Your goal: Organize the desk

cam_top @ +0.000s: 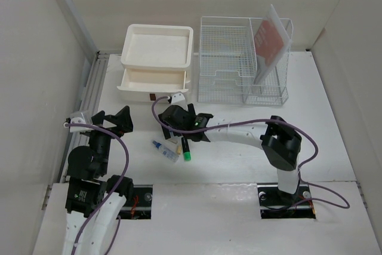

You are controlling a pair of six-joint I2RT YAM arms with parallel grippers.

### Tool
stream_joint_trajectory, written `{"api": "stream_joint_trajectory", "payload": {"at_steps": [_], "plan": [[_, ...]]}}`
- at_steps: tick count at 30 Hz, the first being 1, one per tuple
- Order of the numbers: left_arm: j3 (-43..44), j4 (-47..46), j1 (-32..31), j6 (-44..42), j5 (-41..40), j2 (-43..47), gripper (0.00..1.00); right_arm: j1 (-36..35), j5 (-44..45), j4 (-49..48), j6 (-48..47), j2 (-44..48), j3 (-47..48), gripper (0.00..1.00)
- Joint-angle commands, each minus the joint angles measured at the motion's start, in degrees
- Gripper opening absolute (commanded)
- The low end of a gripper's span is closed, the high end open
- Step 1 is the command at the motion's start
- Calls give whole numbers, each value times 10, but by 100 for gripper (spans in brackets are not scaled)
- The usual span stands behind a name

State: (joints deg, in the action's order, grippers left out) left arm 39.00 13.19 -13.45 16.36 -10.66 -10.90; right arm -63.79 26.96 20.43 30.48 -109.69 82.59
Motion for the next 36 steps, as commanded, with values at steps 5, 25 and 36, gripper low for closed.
{"api": "stream_joint_trajectory", "payload": {"at_steps": [5,25,36], "plan": [[0,-16,-3,-4,-1,5,100,-2,-9,-18,38,-24,36,100],[0,-16,-3,-4,5,11,100,-44,39,-76,66,-29,14,100],[0,-16,-3,-4,5,16,100,-44,49,-76,78,-54,20,100]]}}
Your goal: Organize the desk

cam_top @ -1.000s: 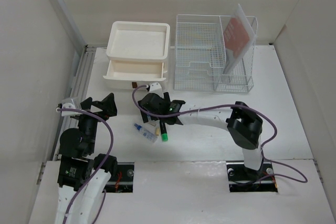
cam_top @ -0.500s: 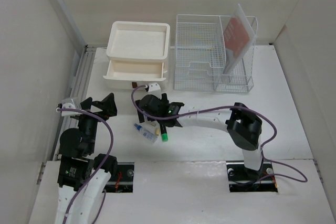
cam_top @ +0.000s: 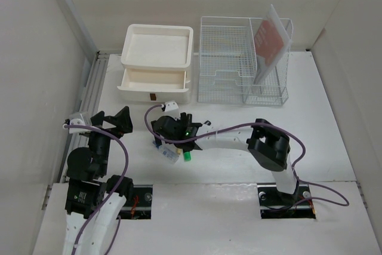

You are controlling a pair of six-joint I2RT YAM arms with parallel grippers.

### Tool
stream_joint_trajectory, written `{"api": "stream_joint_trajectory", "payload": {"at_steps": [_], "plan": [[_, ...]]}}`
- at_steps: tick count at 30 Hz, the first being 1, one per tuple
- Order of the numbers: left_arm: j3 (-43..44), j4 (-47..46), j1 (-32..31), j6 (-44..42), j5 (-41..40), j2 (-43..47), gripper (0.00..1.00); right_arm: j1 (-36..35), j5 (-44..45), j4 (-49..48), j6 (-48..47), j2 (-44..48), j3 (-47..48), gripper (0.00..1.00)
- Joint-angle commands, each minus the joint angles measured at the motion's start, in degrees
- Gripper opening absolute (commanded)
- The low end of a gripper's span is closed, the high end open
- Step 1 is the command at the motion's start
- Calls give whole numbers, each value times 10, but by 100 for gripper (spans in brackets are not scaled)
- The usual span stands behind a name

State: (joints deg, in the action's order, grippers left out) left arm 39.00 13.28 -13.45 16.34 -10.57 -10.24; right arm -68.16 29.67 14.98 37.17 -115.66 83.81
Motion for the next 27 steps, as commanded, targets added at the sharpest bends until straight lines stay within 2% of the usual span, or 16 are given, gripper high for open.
{"api": "stream_joint_trajectory", "payload": {"at_steps": [1,11,27], "plan": [[0,-17,-3,-3,4,9,100,0,22,-22,11,0,13,100],[0,-17,-3,-3,4,9,100,0,40,-27,11,-18,23,100],[0,-17,-3,-3,9,9,100,0,78,-37,-5,10,-8,100]]}}
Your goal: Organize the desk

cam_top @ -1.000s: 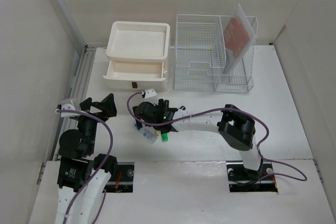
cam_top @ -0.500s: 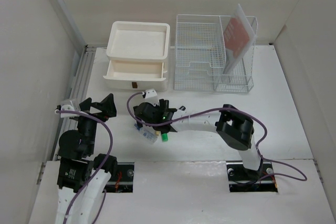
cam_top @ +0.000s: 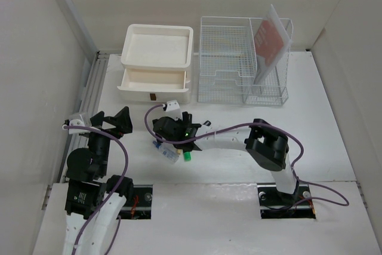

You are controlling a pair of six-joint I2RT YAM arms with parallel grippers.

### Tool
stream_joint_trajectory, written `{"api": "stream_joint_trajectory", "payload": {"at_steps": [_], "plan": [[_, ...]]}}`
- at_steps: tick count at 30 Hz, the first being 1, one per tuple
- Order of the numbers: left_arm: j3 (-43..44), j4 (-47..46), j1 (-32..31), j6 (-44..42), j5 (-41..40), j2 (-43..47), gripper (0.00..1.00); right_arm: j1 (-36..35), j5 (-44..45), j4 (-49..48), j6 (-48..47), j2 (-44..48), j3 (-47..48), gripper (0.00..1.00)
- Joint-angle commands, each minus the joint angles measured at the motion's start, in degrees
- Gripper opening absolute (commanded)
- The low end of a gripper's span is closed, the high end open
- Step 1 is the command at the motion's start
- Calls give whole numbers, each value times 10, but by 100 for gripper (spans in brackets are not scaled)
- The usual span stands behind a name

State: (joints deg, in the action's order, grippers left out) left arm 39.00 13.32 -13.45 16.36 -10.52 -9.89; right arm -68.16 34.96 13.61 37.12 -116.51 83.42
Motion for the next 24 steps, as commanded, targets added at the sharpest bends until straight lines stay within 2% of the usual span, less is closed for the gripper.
{"api": "stream_joint_trajectory", "payload": {"at_steps": [1,16,24], "plan": [[0,-17,-3,-4,9,6,100,0,25,-24,-5,19,-10,100],[0,-17,-3,-4,9,6,100,0,48,-35,-27,30,-15,100],[0,-17,-3,-4,9,6,100,0,66,-47,-39,0,3,100]]}}
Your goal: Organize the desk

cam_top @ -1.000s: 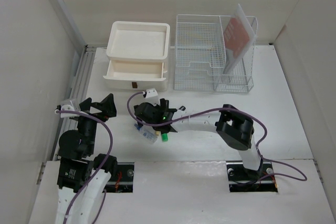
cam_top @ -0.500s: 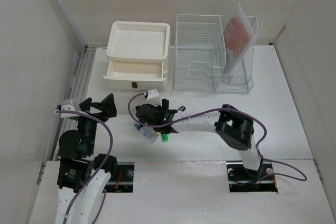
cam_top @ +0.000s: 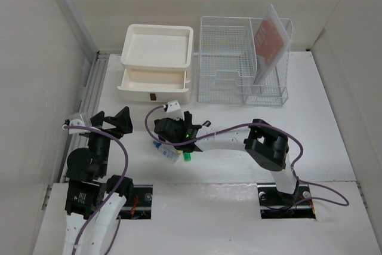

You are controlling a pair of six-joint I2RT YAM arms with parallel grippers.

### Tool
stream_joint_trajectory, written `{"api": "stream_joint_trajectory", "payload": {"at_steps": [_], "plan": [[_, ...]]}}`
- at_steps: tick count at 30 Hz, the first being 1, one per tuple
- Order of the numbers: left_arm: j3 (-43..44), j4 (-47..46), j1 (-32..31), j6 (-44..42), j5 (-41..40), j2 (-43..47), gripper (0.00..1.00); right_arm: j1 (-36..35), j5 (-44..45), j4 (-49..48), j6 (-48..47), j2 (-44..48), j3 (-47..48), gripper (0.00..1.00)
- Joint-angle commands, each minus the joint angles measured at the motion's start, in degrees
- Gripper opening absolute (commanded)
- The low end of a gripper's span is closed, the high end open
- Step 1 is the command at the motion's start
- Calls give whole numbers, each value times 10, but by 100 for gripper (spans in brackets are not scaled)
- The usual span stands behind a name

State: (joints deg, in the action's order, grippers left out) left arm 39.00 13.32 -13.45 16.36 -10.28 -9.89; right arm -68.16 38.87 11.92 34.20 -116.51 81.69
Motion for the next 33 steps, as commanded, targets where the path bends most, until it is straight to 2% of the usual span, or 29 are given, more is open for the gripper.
{"api": "stream_joint_trajectory", "payload": {"at_steps": [1,24,28,29,32,33], "plan": [[0,-17,-3,-4,6,6,100,0,27,-37,-10,0,21,100],[0,-17,-3,-4,6,6,100,10,68,-108,-42,-52,27,97],[0,-17,-3,-4,6,6,100,15,68,-114,-48,-52,27,85],[0,-17,-3,-4,6,6,100,15,68,-114,-48,-52,27,79],[0,-17,-3,-4,6,6,100,15,68,-119,-48,-57,22,68],[0,-17,-3,-4,6,1,100,15,68,-119,-48,-57,22,60]]}}
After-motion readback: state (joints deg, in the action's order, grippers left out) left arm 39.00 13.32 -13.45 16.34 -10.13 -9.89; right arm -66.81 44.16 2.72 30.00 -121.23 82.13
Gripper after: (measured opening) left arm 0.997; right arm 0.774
